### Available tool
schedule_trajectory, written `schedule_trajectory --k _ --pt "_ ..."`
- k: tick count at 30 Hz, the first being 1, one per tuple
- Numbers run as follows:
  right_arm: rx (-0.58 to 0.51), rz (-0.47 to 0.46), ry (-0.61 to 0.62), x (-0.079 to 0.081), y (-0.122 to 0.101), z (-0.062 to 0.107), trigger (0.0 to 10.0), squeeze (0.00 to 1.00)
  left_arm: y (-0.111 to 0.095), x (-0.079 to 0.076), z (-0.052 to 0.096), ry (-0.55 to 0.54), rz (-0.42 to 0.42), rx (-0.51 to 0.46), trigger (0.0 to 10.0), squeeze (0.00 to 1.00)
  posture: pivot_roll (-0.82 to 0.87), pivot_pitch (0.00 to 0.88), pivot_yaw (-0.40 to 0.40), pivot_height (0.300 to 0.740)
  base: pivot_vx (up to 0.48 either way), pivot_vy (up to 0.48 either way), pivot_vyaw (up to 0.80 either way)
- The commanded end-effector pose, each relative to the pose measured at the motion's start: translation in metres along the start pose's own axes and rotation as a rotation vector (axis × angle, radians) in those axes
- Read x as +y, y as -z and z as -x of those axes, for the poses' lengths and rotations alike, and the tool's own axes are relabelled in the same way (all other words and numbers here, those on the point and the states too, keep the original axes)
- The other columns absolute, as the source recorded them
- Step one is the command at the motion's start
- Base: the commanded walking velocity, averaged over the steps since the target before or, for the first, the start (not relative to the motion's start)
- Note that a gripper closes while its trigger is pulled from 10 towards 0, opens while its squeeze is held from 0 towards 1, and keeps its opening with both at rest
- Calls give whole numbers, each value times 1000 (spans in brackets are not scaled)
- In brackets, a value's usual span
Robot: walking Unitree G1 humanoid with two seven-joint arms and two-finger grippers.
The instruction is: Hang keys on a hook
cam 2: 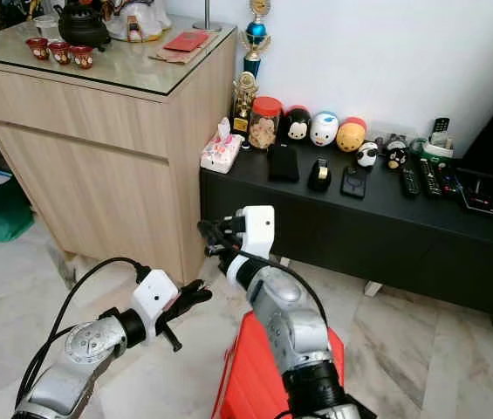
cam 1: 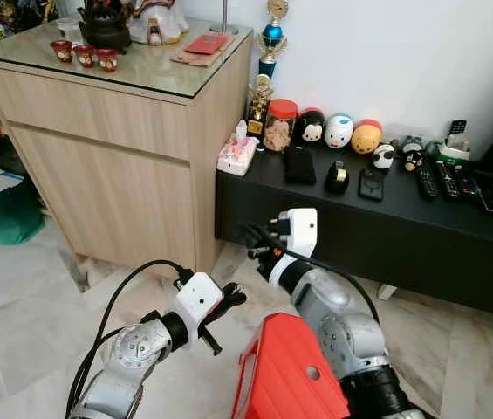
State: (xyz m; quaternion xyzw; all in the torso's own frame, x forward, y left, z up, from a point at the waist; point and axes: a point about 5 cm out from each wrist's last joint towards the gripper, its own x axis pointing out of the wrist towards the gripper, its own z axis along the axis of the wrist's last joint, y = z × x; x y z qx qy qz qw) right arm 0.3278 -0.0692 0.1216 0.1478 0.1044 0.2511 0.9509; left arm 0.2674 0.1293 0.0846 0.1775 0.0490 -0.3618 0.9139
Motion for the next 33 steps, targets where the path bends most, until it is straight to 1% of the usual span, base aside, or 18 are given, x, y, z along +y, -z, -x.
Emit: schedule_trajectory --k 1,2,3,4,7,11,12,13,15,16,20,23,24,26,27,28,30,33 --pt "7 36 168 -39 1 10 10000 0 10 6 4 -59 -15 59 1608 0 101 0 -136 740 0 0 0" --pt "13 52 202 -46 1 13 10000 0 12 9 5 -80 -21 70 1608 0 101 0 -136 740 0 0 0" --pt "23 78 246 -57 2 16 10000 0 13 12 6 -104 -31 74 4588 0 98 0 -135 740 0 0 0" --pt "54 110 342 -81 7 26 10000 0 14 18 10 -156 -40 77 10000 0 99 0 -135 740 0 0 0" --pt "123 124 445 -108 21 43 10000 0 17 27 15 -227 -62 92 10000 0 100 0 -133 740 0 0 0" --pt "251 125 519 -127 50 62 10000 0 24 40 22 -342 -96 139 10000 0 97 0 -130 740 0 0 0" --pt "251 125 519 -127 50 62 10000 0 24 40 22 -342 -96 139 10000 0 97 0 -130 740 0 0 0" --pt "320 123 538 -132 68 71 10000 0 29 48 26 -428 -92 176 10000 0 99 0 -128 740 0 0 0" --pt "354 122 542 -133 77 76 10000 0 33 53 29 -471 -82 195 10000 0 100 0 -128 740 0 0 0" --pt "414 110 562 -135 95 87 10000 0 42 60 35 -546 -76 249 10000 0 100 0 -128 740 0 0 0" --pt "506 103 593 -137 120 104 10000 0 65 62 46 -619 -10 319 10000 0 99 0 -125 740 0 0 0" --pt "566 89 608 -136 138 118 10000 0 89 54 55 -661 98 383 10000 0 97 0 -128 740 0 0 0" --pt "566 89 608 -136 138 118 10000 0 89 54 55 -661 98 383 10000 0 97 0 -128 740 0 0 0" --pt "600 78 620 -136 149 129 10000 0 113 39 64 -684 187 463 10000 0 88 0 -127 740 0 0 0" --pt "600 78 620 -136 149 129 10000 0 113 39 64 -684 187 463 10000 0 88 0 -127 740 0 0 0" --pt "613 63 630 -135 156 136 10000 0 130 26 70 -689 255 532 10000 0 86 0 -127 740 0 0 0" --pt "619 54 636 -135 159 140 10000 0 138 18 73 -689 289 564 10000 0 85 0 -128 740 0 0 0" --pt "645 19 653 -133 171 152 10000 0 163 -13 85 -680 433 673 10000 0 79 0 -132 740 0 0 0"
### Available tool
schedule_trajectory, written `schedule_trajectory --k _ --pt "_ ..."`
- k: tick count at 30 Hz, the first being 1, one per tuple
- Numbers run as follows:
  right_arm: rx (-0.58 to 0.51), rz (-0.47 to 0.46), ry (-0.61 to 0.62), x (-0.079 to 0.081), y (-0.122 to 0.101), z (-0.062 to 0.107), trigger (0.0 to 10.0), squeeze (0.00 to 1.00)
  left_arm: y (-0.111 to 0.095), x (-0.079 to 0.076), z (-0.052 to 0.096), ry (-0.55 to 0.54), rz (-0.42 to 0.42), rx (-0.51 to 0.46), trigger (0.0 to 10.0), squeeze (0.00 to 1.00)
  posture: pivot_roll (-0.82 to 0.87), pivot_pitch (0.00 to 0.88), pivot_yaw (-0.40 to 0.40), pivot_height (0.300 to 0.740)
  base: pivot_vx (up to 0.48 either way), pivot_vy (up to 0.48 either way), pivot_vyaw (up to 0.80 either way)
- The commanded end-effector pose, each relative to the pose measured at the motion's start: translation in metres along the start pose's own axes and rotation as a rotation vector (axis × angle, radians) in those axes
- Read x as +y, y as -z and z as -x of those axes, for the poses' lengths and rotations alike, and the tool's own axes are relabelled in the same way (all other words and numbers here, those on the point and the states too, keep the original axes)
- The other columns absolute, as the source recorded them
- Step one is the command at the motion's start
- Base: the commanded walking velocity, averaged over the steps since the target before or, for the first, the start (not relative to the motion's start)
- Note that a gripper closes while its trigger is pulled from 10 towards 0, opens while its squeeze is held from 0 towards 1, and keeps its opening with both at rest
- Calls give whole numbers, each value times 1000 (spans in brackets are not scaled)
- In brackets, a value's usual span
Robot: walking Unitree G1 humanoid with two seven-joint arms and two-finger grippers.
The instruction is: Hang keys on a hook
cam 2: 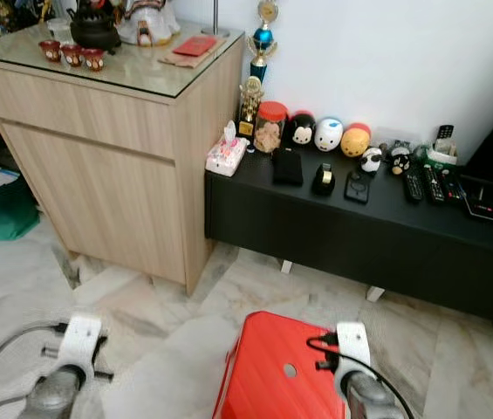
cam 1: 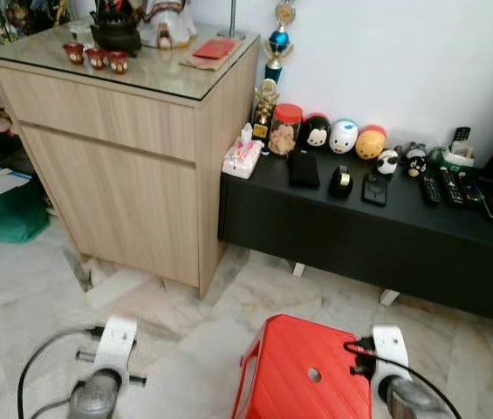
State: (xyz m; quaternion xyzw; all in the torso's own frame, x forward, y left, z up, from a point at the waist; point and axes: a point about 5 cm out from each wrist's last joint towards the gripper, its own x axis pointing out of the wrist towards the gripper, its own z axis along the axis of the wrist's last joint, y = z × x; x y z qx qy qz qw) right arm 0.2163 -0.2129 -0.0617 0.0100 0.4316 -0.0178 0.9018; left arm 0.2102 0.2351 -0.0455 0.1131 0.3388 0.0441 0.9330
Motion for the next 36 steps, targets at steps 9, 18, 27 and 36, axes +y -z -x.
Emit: schedule_trajectory --k 9,18,27,36 --pt "145 -14 48 -22 49 13 10000 0 72 -29 24 37 169 278 10000 0 67 0 -101 740 0 0 0" --pt "164 -114 102 -32 64 19 10000 0 72 -24 23 63 155 270 10000 0 56 0 -29 740 0 0 0" --pt "191 -95 15 -12 74 18 10000 0 64 -3 17 36 175 253 10000 0 20 0 15 740 0 0 0" --pt "162 -182 61 -14 73 18 10000 0 68 0 19 71 173 283 10000 0 -3 0 36 740 0 0 0"
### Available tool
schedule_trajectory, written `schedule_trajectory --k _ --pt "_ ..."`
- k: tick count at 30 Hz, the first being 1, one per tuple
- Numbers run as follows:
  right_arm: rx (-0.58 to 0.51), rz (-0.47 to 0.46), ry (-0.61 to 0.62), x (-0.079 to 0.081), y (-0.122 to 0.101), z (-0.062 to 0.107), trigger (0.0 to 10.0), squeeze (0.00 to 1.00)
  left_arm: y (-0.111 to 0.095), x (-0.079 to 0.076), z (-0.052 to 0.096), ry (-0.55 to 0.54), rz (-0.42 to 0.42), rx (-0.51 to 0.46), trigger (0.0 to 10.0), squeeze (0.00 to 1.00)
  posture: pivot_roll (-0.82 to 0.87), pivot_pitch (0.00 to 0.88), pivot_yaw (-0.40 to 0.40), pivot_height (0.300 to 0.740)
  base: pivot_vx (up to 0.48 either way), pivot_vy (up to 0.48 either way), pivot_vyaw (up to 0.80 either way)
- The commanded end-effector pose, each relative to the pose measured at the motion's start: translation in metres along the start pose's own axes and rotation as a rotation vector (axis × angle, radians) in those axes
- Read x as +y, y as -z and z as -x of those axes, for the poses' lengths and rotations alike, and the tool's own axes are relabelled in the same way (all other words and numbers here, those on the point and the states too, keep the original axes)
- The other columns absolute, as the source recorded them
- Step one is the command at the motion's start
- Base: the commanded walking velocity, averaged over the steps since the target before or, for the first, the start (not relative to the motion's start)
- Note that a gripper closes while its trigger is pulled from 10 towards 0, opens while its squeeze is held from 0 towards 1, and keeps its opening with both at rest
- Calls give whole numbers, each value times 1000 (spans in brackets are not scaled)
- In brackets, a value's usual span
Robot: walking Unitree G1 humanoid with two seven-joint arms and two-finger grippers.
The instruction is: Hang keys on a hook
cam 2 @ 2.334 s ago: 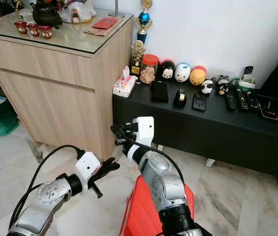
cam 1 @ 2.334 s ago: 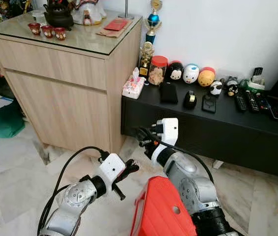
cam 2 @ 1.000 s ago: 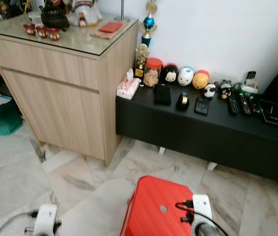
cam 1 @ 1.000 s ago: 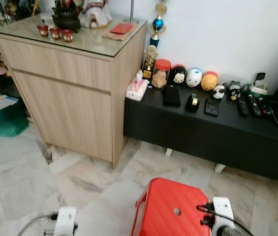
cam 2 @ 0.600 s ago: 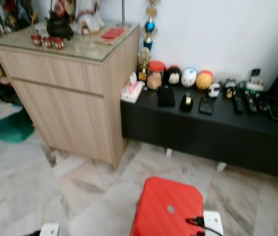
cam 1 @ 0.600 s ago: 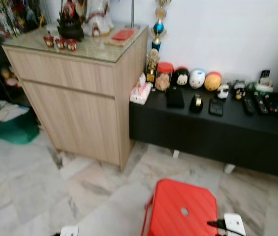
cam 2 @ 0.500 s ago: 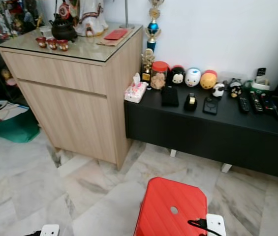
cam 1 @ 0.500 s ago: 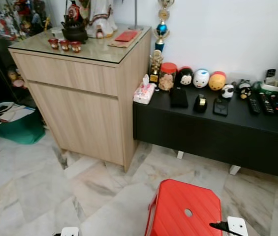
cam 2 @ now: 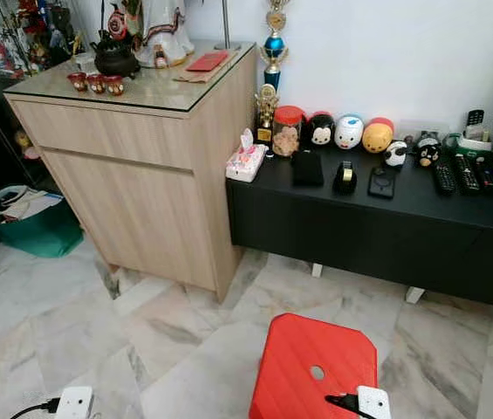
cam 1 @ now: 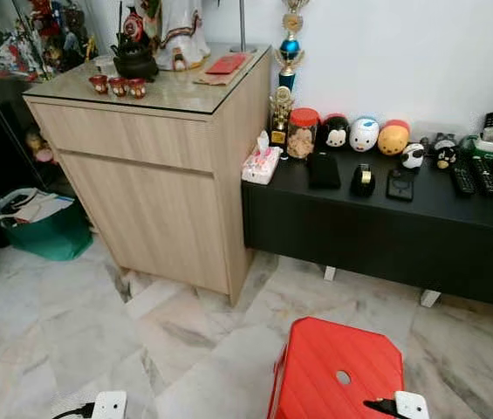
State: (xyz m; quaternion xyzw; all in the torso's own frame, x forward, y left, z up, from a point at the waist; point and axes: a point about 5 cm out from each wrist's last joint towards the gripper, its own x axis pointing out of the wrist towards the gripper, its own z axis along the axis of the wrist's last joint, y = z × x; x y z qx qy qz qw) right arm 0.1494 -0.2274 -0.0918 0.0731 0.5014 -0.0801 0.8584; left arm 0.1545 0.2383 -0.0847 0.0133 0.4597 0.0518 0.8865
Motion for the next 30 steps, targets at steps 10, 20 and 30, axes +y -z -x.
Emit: schedule_trajectory --k 10,20,30 --pt "11 69 13 1 6 0 10000 0 31 27 13 -38 36 86 10000 0 13 0 22 740 0 0 0" --pt "6 53 15 7 11 0 10000 0 47 10 15 -3 -19 133 10000 0 1 0 17 740 -229 0 0" --pt "14 78 15 7 13 0 10000 0 44 -11 10 18 2 115 10000 0 -8 0 20 740 -261 0 0"
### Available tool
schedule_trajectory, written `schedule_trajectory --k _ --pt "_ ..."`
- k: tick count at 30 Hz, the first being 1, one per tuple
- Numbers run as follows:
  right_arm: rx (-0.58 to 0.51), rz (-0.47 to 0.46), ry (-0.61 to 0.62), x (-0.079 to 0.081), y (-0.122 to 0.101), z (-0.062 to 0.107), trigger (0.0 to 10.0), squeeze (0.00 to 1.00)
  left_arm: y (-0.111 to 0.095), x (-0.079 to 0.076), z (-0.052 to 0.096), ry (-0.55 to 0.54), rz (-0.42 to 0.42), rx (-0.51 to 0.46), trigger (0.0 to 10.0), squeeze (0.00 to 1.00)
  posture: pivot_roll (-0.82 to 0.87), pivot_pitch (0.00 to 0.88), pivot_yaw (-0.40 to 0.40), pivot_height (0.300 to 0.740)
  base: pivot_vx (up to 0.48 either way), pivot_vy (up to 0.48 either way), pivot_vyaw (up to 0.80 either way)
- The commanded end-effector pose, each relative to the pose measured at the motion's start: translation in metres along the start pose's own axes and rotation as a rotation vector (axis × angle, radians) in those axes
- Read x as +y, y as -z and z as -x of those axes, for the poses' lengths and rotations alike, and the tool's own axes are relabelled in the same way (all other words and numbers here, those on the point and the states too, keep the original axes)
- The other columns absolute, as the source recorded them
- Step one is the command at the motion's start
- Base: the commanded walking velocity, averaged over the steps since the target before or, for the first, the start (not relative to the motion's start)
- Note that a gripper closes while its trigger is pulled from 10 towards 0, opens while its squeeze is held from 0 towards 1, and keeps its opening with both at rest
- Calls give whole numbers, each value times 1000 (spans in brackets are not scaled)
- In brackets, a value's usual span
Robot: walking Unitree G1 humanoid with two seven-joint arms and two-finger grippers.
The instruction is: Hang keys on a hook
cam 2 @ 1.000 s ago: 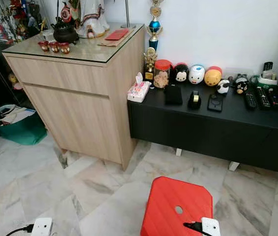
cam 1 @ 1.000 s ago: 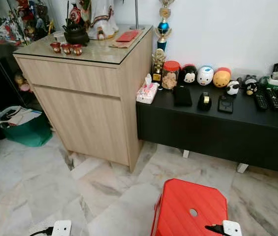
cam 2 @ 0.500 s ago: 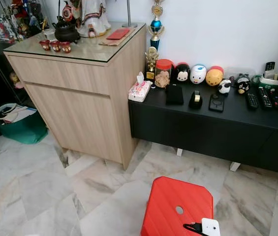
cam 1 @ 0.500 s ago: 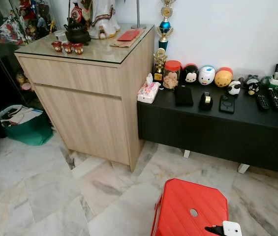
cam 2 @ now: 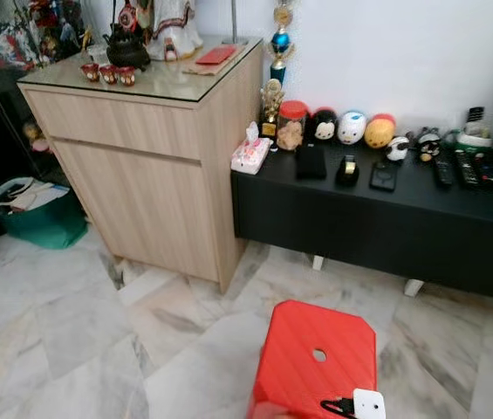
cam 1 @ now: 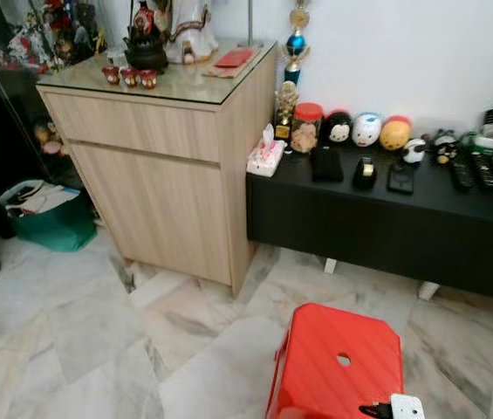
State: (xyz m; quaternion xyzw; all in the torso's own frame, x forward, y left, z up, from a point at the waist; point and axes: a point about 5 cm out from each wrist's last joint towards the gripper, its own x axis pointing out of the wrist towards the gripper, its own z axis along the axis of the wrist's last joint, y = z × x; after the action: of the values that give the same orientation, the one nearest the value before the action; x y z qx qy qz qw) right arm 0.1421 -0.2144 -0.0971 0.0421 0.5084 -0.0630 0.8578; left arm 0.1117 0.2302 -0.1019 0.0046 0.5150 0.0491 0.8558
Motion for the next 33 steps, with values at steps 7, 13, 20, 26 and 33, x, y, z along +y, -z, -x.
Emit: schedule_trajectory --k 7,13,20,26,33 --pt "10 15 8 -4 2 1 10000 0 0 0 1 4 -4 -11 10000 0 -8 0 18 740 -263 0 0" --pt "10 15 10 -4 2 1 10000 0 -1 1 0 6 2 -12 10000 0 -8 0 15 740 -262 0 0" --pt "5 9 12 -5 0 0 10000 0 -4 3 0 -2 9 -22 10000 0 -9 0 13 740 -263 0 0" --pt "3 6 13 -3 -3 0 10000 0 -7 4 -1 -9 14 -28 10000 0 -4 0 14 740 -262 0 0" --pt "-11 -18 13 1 -9 -2 10000 0 -16 4 -2 -11 11 -43 10000 0 -8 0 24 740 -262 0 0"
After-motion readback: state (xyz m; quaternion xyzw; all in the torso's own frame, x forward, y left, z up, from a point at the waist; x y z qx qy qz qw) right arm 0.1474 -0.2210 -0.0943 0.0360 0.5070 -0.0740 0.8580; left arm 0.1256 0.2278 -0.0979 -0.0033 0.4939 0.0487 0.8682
